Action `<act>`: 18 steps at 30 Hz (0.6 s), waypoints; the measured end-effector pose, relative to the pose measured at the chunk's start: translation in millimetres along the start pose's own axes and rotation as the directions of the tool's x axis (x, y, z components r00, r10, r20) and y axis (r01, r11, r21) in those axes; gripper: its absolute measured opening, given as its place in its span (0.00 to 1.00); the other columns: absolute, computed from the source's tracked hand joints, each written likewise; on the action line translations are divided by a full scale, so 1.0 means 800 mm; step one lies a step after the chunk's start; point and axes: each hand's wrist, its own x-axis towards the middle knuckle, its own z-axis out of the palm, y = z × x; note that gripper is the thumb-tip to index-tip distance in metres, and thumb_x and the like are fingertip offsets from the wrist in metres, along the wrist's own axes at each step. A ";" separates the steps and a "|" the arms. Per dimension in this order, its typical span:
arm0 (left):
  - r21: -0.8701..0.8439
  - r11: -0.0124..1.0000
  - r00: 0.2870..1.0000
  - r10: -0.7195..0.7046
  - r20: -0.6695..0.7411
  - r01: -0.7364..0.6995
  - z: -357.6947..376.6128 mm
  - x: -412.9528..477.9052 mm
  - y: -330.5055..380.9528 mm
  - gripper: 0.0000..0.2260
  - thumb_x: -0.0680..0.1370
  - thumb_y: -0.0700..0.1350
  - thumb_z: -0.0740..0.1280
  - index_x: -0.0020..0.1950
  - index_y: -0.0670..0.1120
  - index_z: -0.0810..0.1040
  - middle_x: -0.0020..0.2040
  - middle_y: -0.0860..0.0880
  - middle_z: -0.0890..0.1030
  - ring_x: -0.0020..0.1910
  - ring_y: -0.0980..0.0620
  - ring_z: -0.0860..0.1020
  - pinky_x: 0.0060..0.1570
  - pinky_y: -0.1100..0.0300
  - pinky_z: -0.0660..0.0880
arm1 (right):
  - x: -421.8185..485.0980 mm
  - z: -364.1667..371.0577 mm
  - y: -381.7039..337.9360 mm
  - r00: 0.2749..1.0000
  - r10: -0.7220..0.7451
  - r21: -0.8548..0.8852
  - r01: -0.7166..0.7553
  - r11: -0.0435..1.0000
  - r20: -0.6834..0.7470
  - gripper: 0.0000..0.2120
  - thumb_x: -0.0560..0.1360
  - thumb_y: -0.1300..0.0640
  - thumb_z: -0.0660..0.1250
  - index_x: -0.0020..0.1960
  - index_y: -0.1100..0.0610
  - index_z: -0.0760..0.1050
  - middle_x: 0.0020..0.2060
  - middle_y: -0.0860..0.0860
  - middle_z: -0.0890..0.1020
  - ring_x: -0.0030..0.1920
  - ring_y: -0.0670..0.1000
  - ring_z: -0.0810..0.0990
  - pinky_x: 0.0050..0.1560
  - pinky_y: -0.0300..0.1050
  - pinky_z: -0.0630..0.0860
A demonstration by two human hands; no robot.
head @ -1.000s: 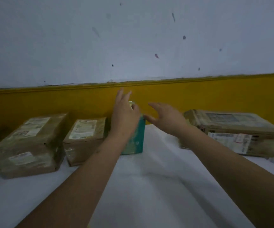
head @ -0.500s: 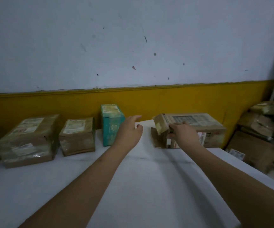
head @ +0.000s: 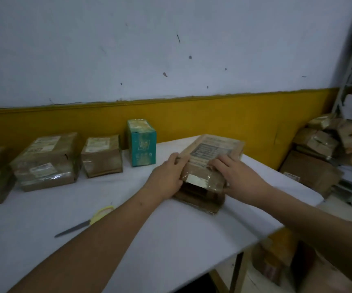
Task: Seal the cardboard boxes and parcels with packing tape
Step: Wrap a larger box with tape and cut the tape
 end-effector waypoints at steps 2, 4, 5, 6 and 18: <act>-0.114 0.991 0.987 0.057 -0.153 -0.075 -0.017 -0.003 -0.001 0.29 0.77 0.39 0.64 0.77 0.54 0.64 0.68 0.46 0.72 0.57 0.45 0.78 0.53 0.48 0.78 | -0.006 -0.006 0.003 0.998 0.042 0.051 -0.040 0.998 -0.036 0.28 0.73 0.58 0.71 0.72 0.49 0.69 0.63 0.50 0.72 0.62 0.54 0.71 0.54 0.52 0.77; -0.199 0.976 0.965 0.036 -0.261 -0.090 -0.046 -0.005 -0.002 0.21 0.78 0.39 0.66 0.70 0.53 0.75 0.60 0.48 0.80 0.56 0.47 0.79 0.53 0.49 0.77 | -0.006 -0.024 0.006 0.986 0.084 0.211 -0.053 0.976 -0.141 0.24 0.75 0.62 0.65 0.69 0.47 0.74 0.63 0.49 0.75 0.62 0.52 0.73 0.54 0.50 0.77; -0.288 0.955 0.955 -0.014 -0.297 -0.075 -0.063 -0.005 -0.002 0.17 0.78 0.41 0.67 0.66 0.53 0.79 0.58 0.50 0.83 0.56 0.49 0.80 0.54 0.50 0.78 | -0.003 -0.038 0.004 0.970 0.128 0.324 -0.055 0.944 -0.209 0.20 0.77 0.61 0.62 0.66 0.48 0.77 0.62 0.47 0.77 0.61 0.50 0.75 0.54 0.48 0.77; -0.414 0.908 0.943 -0.080 -0.322 -0.064 -0.080 -0.006 -0.001 0.12 0.79 0.44 0.68 0.62 0.53 0.82 0.55 0.51 0.84 0.54 0.52 0.81 0.53 0.51 0.78 | 0.001 -0.057 -0.001 0.947 0.209 0.454 -0.079 0.888 -0.245 0.16 0.80 0.59 0.61 0.64 0.49 0.79 0.61 0.45 0.79 0.60 0.46 0.77 0.54 0.44 0.78; -0.969 0.221 0.965 -0.256 0.052 0.110 -0.250 -0.119 -0.028 0.27 0.70 0.46 0.75 0.67 0.46 0.73 0.48 0.49 0.84 0.43 0.53 0.84 0.39 0.62 0.79 | 0.098 -0.173 -0.118 0.943 0.257 0.889 0.077 0.450 -0.212 0.07 0.78 0.52 0.67 0.54 0.43 0.81 0.48 0.41 0.86 0.51 0.41 0.83 0.52 0.38 0.78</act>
